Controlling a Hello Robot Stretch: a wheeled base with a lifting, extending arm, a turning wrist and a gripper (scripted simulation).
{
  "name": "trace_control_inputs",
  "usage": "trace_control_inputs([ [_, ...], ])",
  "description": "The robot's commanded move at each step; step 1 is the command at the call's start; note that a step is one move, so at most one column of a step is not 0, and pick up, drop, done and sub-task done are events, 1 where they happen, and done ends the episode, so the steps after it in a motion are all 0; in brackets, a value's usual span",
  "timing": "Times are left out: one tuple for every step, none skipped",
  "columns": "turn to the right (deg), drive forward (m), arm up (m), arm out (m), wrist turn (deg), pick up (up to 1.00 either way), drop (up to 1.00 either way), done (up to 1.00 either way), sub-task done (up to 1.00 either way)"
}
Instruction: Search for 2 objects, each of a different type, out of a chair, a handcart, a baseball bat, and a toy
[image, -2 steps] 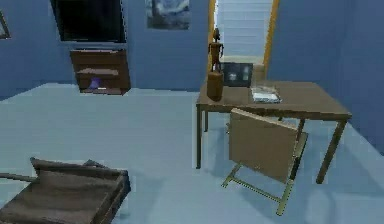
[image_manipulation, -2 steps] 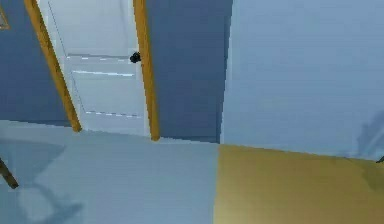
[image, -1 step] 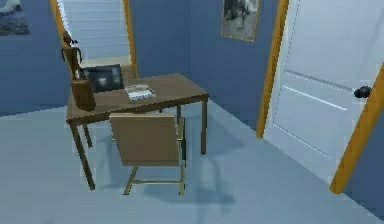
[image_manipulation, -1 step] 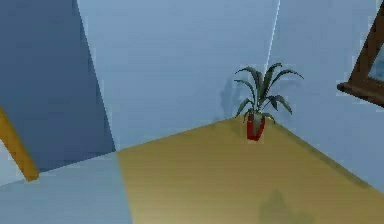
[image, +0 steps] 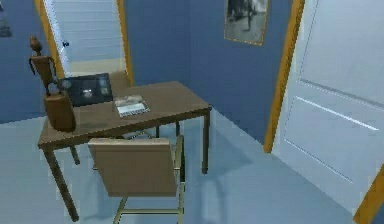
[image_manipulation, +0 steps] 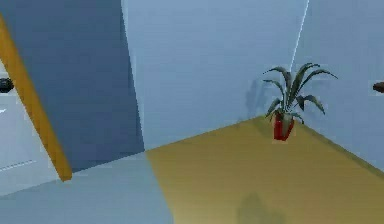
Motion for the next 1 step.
trace_control_inputs([
  [-15.0,0.0,0.0,0.0,0.0,0.0,0.0,0.0,0.0],
])
